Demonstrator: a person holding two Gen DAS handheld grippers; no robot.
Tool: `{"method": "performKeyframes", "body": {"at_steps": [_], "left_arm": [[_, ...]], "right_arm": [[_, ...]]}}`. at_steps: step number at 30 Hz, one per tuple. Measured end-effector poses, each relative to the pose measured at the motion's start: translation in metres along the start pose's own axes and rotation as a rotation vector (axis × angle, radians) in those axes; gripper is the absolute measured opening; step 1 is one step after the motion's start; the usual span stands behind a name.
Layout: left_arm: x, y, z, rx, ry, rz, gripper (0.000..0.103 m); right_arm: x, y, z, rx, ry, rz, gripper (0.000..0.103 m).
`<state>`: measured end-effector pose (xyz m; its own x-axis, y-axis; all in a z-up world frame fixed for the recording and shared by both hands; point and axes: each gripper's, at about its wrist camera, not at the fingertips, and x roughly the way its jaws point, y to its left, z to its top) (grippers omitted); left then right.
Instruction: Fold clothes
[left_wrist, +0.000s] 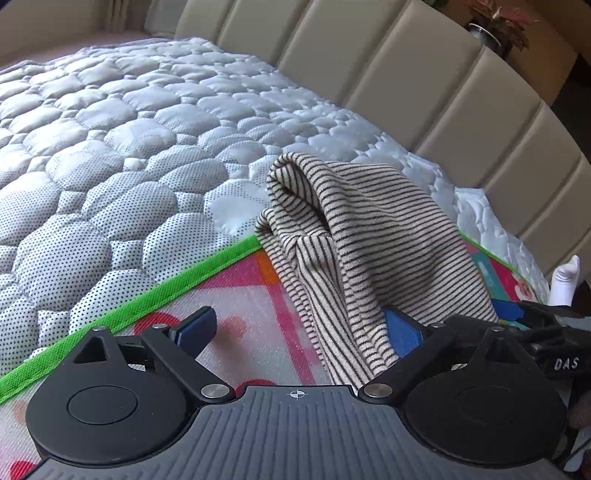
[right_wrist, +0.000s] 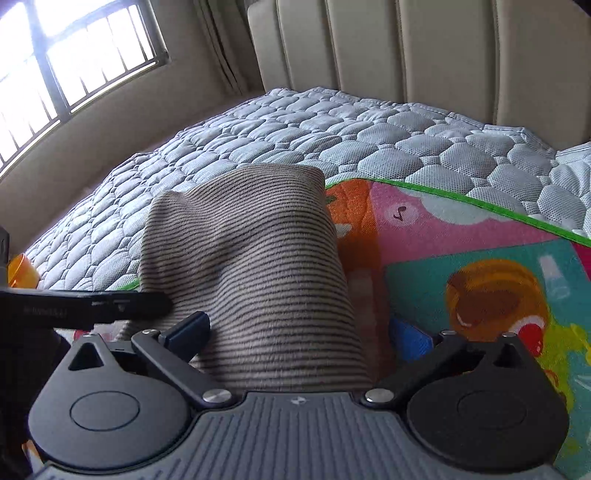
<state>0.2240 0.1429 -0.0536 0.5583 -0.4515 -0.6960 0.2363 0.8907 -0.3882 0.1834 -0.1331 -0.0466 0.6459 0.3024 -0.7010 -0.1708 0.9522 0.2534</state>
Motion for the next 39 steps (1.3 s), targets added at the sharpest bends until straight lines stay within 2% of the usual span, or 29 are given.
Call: {"method": "performKeyframes", "body": {"at_steps": [2, 5, 8, 14, 17, 21, 24, 26, 29, 32, 33, 37, 39], "left_arm": [[0.001, 0.000, 0.000, -0.001, 0.000, 0.000, 0.099], [0.001, -0.001, 0.000, 0.000, 0.000, 0.001, 0.100], [0.001, -0.001, -0.001, -0.003, -0.001, 0.002, 0.100], [0.001, 0.000, -0.001, -0.006, 0.000, 0.002, 0.100], [0.001, 0.000, -0.001, -0.008, 0.000, 0.002, 0.101], [0.001, 0.000, -0.001, -0.011, 0.001, 0.002, 0.101], [0.000, 0.001, -0.001, -0.018, -0.001, -0.002, 0.101], [-0.001, 0.002, -0.001, -0.020, -0.001, -0.001, 0.101], [-0.001, 0.005, -0.001, -0.031, -0.001, -0.003, 0.101], [-0.001, 0.009, -0.001, -0.058, -0.005, -0.017, 0.102], [-0.001, 0.010, 0.000, -0.069, -0.005, -0.021, 0.102], [-0.001, 0.013, 0.001, -0.089, -0.006, -0.030, 0.102], [0.000, 0.011, 0.000, -0.074, -0.005, -0.024, 0.102]], "right_arm": [[-0.005, -0.004, -0.009, 0.041, 0.010, 0.015, 0.103], [-0.005, -0.017, -0.022, 0.187, 0.026, 0.053, 0.103], [0.001, -0.029, -0.032, 0.348, 0.006, 0.081, 0.103], [0.004, -0.027, -0.031, 0.444, 0.014, 0.053, 0.103], [0.008, -0.027, -0.025, 0.406, 0.056, 0.057, 0.103], [0.007, -0.014, -0.024, 0.342, 0.029, 0.007, 0.103], [0.005, 0.008, -0.020, 0.199, -0.026, -0.039, 0.103], [0.012, 0.020, -0.016, 0.110, -0.023, -0.025, 0.103], [0.023, 0.013, -0.007, 0.171, 0.049, 0.031, 0.103], [0.009, 0.008, 0.002, 0.240, 0.071, 0.143, 0.103], [0.000, 0.011, 0.004, 0.236, 0.053, 0.185, 0.103], [-0.016, 0.017, 0.006, 0.222, 0.003, 0.207, 0.102], [-0.006, 0.018, -0.001, 0.195, 0.039, 0.108, 0.102]]}}
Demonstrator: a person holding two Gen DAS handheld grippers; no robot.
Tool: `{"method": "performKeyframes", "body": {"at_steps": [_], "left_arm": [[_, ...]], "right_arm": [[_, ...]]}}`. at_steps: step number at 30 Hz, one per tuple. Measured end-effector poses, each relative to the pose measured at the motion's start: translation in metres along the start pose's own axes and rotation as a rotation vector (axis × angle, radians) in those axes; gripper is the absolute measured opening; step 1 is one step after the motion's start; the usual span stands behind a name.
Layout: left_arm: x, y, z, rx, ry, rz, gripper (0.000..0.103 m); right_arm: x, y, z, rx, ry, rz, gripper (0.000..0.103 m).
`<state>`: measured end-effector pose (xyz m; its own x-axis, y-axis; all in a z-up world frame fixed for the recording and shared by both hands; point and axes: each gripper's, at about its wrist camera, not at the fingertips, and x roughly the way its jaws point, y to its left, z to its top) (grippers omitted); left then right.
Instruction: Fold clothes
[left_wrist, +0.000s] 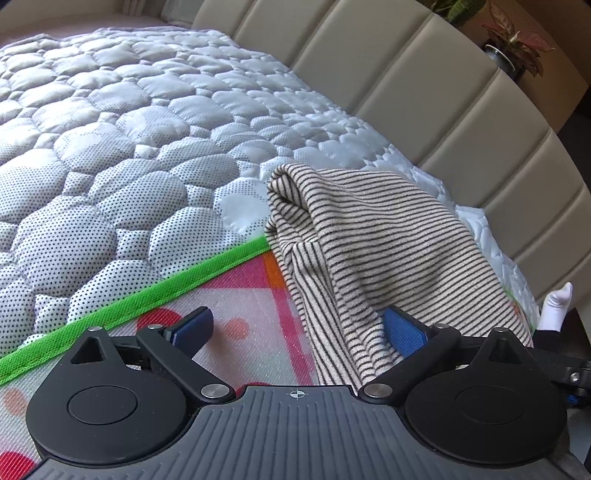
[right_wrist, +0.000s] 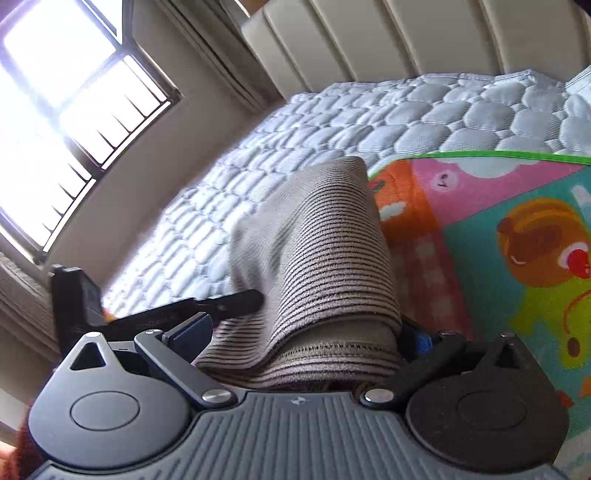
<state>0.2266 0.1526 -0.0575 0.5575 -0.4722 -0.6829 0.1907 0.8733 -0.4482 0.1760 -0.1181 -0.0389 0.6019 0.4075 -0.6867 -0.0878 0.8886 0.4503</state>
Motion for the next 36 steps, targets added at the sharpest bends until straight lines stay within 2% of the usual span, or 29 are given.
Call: {"method": "performKeyframes", "body": {"at_steps": [1, 4, 7, 12, 14, 15, 18, 21, 26, 30, 32, 34, 36], "left_arm": [[0.000, -0.002, 0.000, 0.013, 0.001, 0.005, 0.102], [0.001, -0.006, -0.002, 0.052, 0.008, 0.016, 0.103], [0.001, -0.005, -0.001, 0.043, 0.008, 0.012, 0.103], [0.001, -0.005, -0.001, 0.042, 0.008, 0.013, 0.103], [0.001, -0.005, -0.001, 0.041, 0.009, 0.014, 0.103], [0.001, -0.005, -0.001, 0.041, 0.009, 0.014, 0.103], [0.002, -0.006, -0.001, 0.042, 0.010, 0.014, 0.103], [0.002, -0.007, -0.001, 0.047, 0.011, 0.017, 0.103], [0.002, -0.005, -0.001, 0.044, 0.013, 0.012, 0.103], [0.001, -0.004, 0.000, 0.039, 0.013, 0.009, 0.103], [0.001, -0.005, 0.000, 0.041, 0.013, 0.012, 0.103], [0.001, -0.005, 0.000, 0.042, 0.013, 0.013, 0.103], [0.001, -0.005, -0.001, 0.042, 0.013, 0.013, 0.103]], "right_arm": [[0.006, -0.001, -0.003, -0.012, 0.015, -0.054, 0.102], [0.011, -0.004, -0.017, -0.066, 0.022, -0.128, 0.102], [-0.001, 0.007, -0.014, -0.153, -0.023, -0.146, 0.102], [-0.024, 0.034, 0.014, -0.310, -0.166, -0.163, 0.103], [-0.015, 0.040, 0.031, -0.344, -0.177, -0.222, 0.103], [-0.007, 0.041, 0.039, -0.360, -0.175, -0.258, 0.103], [0.039, 0.033, 0.050, -0.427, -0.051, -0.390, 0.103], [0.056, 0.026, 0.041, -0.511, -0.046, -0.403, 0.103], [0.047, 0.027, 0.046, -0.448, -0.033, -0.386, 0.103], [0.028, 0.031, 0.054, -0.385, -0.107, -0.263, 0.099], [0.024, 0.037, 0.062, -0.378, -0.150, -0.248, 0.098], [0.029, 0.045, 0.071, -0.409, -0.165, -0.272, 0.098], [0.046, 0.048, 0.076, -0.488, -0.141, -0.372, 0.098]]}}
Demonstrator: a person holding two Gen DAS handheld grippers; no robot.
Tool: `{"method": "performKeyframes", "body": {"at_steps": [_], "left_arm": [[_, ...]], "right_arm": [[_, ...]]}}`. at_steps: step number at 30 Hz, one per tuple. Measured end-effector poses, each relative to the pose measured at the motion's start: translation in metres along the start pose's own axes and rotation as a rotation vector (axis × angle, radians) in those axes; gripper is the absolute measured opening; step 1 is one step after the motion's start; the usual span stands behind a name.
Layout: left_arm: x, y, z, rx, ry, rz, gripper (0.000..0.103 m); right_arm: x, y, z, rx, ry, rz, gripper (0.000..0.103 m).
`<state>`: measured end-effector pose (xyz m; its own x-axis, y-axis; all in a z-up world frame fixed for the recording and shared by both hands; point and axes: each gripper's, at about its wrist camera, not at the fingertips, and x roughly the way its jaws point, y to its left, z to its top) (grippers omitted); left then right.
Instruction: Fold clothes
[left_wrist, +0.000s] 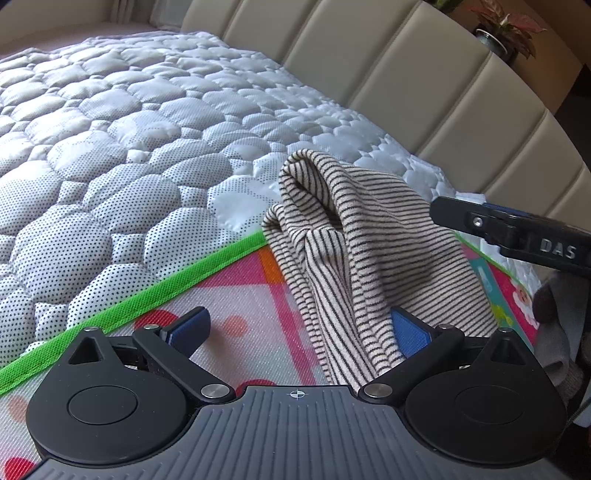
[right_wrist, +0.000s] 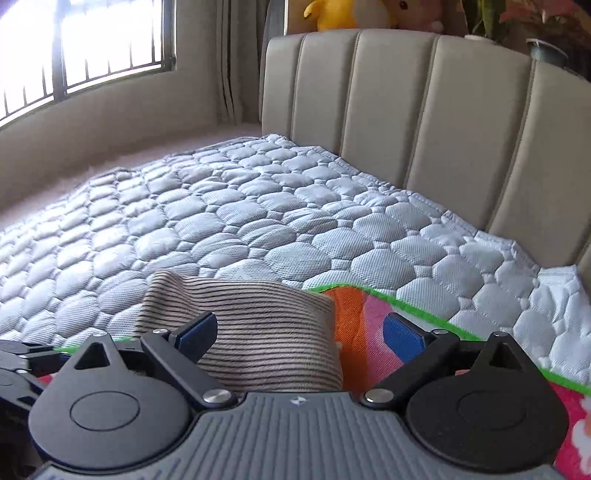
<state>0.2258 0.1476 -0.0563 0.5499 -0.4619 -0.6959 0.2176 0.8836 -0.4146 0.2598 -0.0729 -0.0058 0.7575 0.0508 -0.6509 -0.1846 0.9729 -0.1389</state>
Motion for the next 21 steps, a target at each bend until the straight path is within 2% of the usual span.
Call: {"method": "performKeyframes", "body": {"at_steps": [2, 4, 6, 10, 14, 16, 19, 21], "left_arm": [[0.000, 0.000, 0.000, 0.000, 0.000, 0.000, 0.103], [0.001, -0.001, 0.000, -0.002, 0.000, -0.001, 0.103], [0.001, 0.000, 0.000, -0.002, 0.000, -0.002, 0.103], [0.000, 0.000, 0.000, -0.001, 0.001, -0.004, 0.103], [0.000, 0.000, 0.001, -0.002, 0.003, -0.006, 0.103], [0.000, 0.001, 0.001, -0.002, 0.004, -0.006, 0.103], [0.001, -0.002, 0.000, 0.011, 0.005, -0.001, 0.103], [0.001, -0.003, -0.001, 0.017, 0.003, 0.006, 0.103]], "right_arm": [[0.026, 0.003, -0.006, -0.073, 0.080, -0.056, 0.098], [0.035, -0.003, -0.009, -0.027, 0.109, -0.050, 0.103], [0.039, -0.008, -0.011, 0.021, 0.128, -0.040, 0.103], [0.029, -0.007, -0.014, 0.019, 0.095, -0.025, 0.103], [-0.006, -0.012, -0.023, 0.083, 0.048, 0.046, 0.101], [-0.014, -0.008, -0.039, 0.039, 0.086, 0.023, 0.101], [-0.012, -0.009, -0.057, 0.033, 0.085, 0.012, 0.102], [-0.007, -0.017, -0.053, 0.122, 0.118, 0.041, 0.102]]}}
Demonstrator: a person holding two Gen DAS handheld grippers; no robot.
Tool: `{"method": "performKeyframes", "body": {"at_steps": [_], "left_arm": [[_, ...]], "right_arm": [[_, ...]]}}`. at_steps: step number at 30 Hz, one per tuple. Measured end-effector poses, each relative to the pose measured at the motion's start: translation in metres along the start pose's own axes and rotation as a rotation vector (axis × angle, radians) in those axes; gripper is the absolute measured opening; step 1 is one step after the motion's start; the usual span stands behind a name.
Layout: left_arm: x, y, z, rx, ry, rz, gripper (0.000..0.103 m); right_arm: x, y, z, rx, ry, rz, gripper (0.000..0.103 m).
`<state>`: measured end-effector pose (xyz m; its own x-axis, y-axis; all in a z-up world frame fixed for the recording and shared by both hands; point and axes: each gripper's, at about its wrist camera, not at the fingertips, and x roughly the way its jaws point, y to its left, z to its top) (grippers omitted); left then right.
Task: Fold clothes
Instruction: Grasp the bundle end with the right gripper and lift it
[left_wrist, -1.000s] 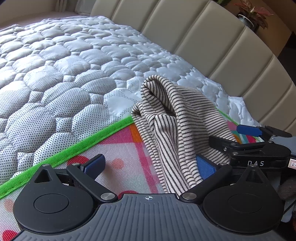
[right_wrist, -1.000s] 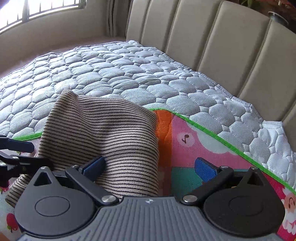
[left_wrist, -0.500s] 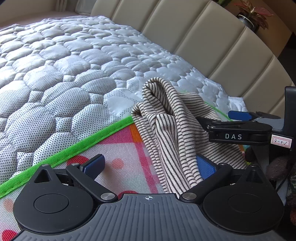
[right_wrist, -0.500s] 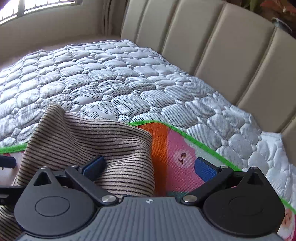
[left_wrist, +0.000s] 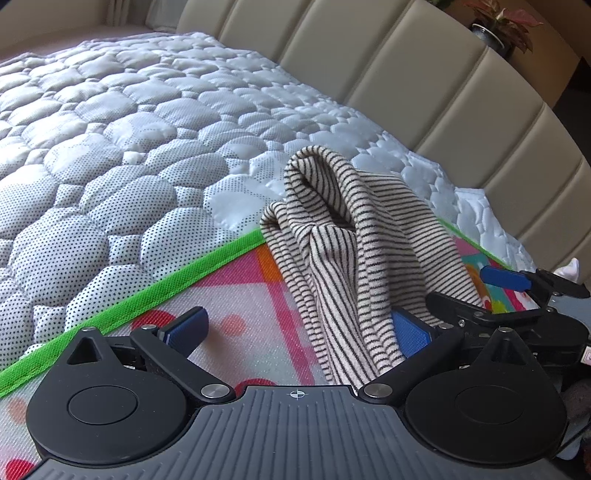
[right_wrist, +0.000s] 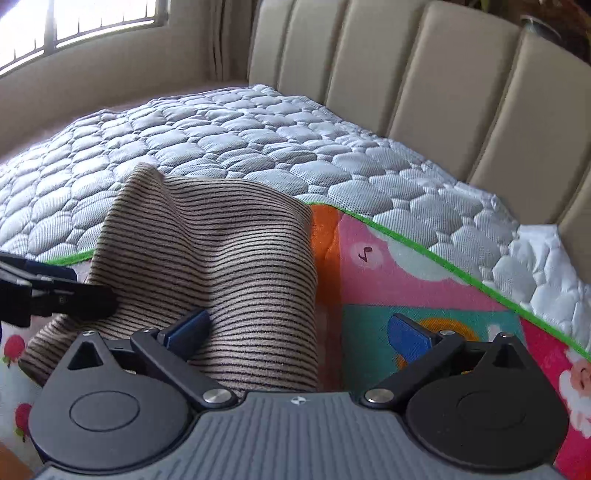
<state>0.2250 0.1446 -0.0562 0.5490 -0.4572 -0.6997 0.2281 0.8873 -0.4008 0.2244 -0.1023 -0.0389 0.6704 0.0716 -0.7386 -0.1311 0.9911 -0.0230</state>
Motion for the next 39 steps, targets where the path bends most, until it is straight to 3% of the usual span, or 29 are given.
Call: {"method": "performKeyframes", "body": {"at_steps": [5, 8, 11, 13, 14, 16, 18, 19, 22, 25, 28, 30, 32, 33, 35, 39], "left_arm": [[-0.001, 0.002, 0.000, -0.014, 0.002, -0.005, 0.103], [-0.001, 0.003, 0.001, -0.014, 0.002, -0.006, 0.103], [-0.001, 0.001, 0.001, -0.011, 0.002, -0.006, 0.103], [-0.002, 0.004, 0.001, -0.041, -0.002, -0.028, 0.103], [-0.003, 0.009, 0.002, -0.082, -0.008, -0.064, 0.103], [-0.006, 0.018, 0.004, -0.167, -0.021, -0.140, 0.103], [-0.011, 0.026, 0.006, -0.245, -0.044, -0.224, 0.099], [-0.015, 0.025, 0.007, -0.257, -0.060, -0.252, 0.096], [-0.020, 0.015, 0.008, -0.238, -0.076, -0.275, 0.096], [-0.007, -0.002, 0.000, -0.153, -0.018, -0.182, 0.088], [0.003, -0.012, -0.010, -0.103, 0.020, -0.145, 0.089], [0.004, -0.011, -0.012, -0.188, 0.059, -0.255, 0.093], [0.007, -0.018, -0.017, -0.198, 0.064, -0.227, 0.094], [0.008, -0.022, -0.018, -0.199, 0.064, -0.211, 0.088], [-0.001, -0.035, -0.018, -0.168, 0.026, -0.170, 0.084], [-0.031, -0.042, -0.010, -0.193, -0.102, -0.296, 0.088]], "right_arm": [[-0.006, -0.019, -0.006, 0.156, 0.027, 0.154, 0.102], [-0.011, -0.030, -0.027, 0.255, 0.074, 0.281, 0.102], [-0.011, -0.034, -0.046, 0.319, 0.095, 0.318, 0.101], [-0.010, -0.034, -0.049, 0.361, 0.089, 0.342, 0.095], [-0.010, -0.033, -0.048, 0.378, 0.088, 0.358, 0.086], [-0.018, -0.026, -0.040, 0.372, 0.073, 0.357, 0.079], [-0.032, -0.027, -0.035, 0.371, 0.042, 0.412, 0.065], [-0.037, -0.028, -0.034, 0.370, 0.033, 0.438, 0.064], [-0.036, -0.025, -0.046, 0.310, 0.049, 0.399, 0.063], [-0.024, -0.030, -0.063, 0.293, 0.055, 0.377, 0.066], [-0.022, -0.040, -0.066, 0.299, 0.039, 0.409, 0.069], [-0.024, -0.043, -0.067, 0.270, 0.007, 0.405, 0.073], [-0.024, -0.048, -0.069, 0.260, -0.022, 0.404, 0.075], [-0.024, -0.051, -0.071, 0.262, -0.028, 0.406, 0.078], [-0.023, -0.054, -0.071, 0.264, -0.035, 0.402, 0.080], [-0.027, -0.064, -0.069, 0.278, -0.053, 0.366, 0.083]]}}
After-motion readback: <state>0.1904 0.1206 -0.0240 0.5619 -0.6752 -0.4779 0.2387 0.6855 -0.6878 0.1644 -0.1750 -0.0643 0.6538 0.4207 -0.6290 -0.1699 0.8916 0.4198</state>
